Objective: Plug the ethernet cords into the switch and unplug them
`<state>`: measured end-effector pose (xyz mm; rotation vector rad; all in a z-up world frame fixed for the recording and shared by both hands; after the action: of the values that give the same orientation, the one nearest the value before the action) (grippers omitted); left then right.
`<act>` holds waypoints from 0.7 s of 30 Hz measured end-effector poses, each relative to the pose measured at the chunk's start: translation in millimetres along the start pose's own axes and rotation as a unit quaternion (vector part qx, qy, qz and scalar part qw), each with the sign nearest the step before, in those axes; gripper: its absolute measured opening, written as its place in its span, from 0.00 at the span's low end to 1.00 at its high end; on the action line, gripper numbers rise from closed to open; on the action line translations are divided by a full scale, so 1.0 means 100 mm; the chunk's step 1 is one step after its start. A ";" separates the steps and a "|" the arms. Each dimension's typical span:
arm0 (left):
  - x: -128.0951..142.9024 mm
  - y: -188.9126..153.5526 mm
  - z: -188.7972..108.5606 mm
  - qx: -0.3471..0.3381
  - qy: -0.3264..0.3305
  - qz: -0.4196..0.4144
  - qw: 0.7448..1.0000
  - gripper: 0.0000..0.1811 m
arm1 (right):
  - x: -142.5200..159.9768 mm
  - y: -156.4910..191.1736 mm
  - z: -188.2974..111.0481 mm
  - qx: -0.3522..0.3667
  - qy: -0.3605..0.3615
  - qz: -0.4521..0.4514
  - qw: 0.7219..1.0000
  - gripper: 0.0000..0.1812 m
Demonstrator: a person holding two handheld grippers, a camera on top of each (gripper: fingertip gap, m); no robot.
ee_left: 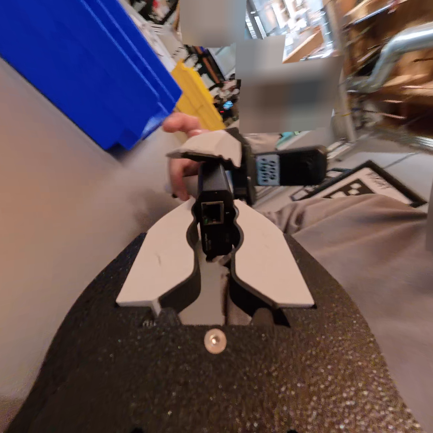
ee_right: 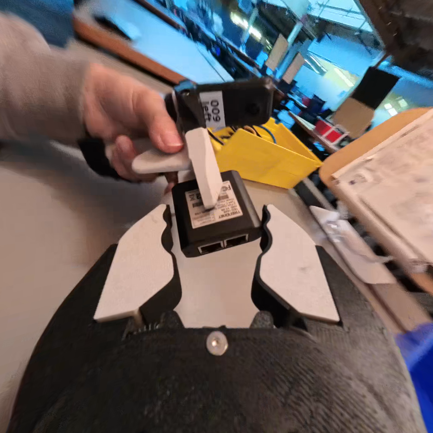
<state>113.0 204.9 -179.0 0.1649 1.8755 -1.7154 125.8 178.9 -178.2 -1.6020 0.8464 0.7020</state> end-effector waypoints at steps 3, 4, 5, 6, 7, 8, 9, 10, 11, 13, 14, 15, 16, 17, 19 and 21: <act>0.04 -0.05 0.04 0.020 0.014 -0.010 1.000 0.13 | -0.03 0.03 -0.02 -0.020 -0.047 0.043 0.998 0.42; 0.05 -0.06 0.05 0.025 0.017 -0.015 0.999 0.13 | -0.03 0.04 -0.04 -0.016 -0.055 0.033 0.998 0.42; 0.05 -0.08 0.05 0.029 0.017 -0.025 0.999 0.13 | -0.04 0.04 -0.05 -0.014 -0.061 0.027 0.998 0.40; 0.04 -0.09 0.04 0.031 0.016 -0.032 0.999 0.13 | -0.05 0.03 -0.05 -0.013 -0.066 0.028 0.997 0.40; 0.04 -0.09 0.05 0.032 0.016 -0.037 0.999 0.13 | -0.06 0.02 -0.05 -0.009 -0.067 0.029 0.997 0.40; 0.05 -0.09 0.05 0.032 0.019 -0.043 0.998 0.13 | -0.05 0.03 -0.05 -0.008 -0.067 0.024 0.997 0.40; 0.06 -0.09 0.05 0.029 0.022 -0.048 0.998 0.13 | -0.04 0.03 -0.04 -0.007 -0.064 0.016 0.998 0.40; 0.07 -0.08 0.05 0.024 0.025 -0.052 0.998 0.13 | -0.02 0.04 -0.04 -0.007 -0.056 0.005 0.998 0.40; 0.09 -0.07 0.06 0.023 0.031 -0.057 0.998 0.13 | 0.00 0.05 -0.04 -0.007 -0.050 -0.006 0.999 0.40; 0.12 -0.07 0.09 0.027 0.041 -0.063 0.997 0.13 | 0.00 0.07 -0.03 -0.009 -0.055 -0.014 0.998 0.44; 0.15 -0.08 0.10 0.029 0.052 -0.063 0.996 0.13 | -0.02 0.08 -0.03 -0.013 -0.064 -0.016 0.998 0.44; 0.17 -0.07 0.12 0.027 0.060 -0.063 0.996 0.13 | -0.03 0.10 -0.04 -0.022 -0.070 -0.015 0.997 0.45; 0.18 -0.07 0.12 0.022 0.068 -0.062 0.996 0.13 | -0.02 0.12 -0.05 -0.033 -0.072 -0.010 0.997 0.45; 0.21 -0.07 0.13 0.017 0.080 -0.057 0.995 0.13 | -0.03 0.14 -0.05 -0.047 -0.073 -0.008 0.996 0.45; 0.26 -0.09 0.14 0.018 0.101 -0.053 0.993 0.13 | -0.05 0.17 -0.07 -0.064 -0.081 -0.010 0.995 0.50; 0.28 -0.10 0.16 0.017 0.108 -0.052 0.993 0.13 | -0.06 0.21 -0.08 -0.084 -0.082 -0.015 0.993 0.49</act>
<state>90.7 180.5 -183.9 0.2806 2.0419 -1.8652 104.6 170.2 -183.4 -1.6777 0.6570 0.8901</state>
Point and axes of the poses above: each gripper's, where its closed fingertips meet, z out along the fingers, x out of its underside, y = z × x across the jaws, the point moved 3 cm from there along -z, back along the fingers, and after that the axes turned 7 degrees about -z, right-handed, at the moved point
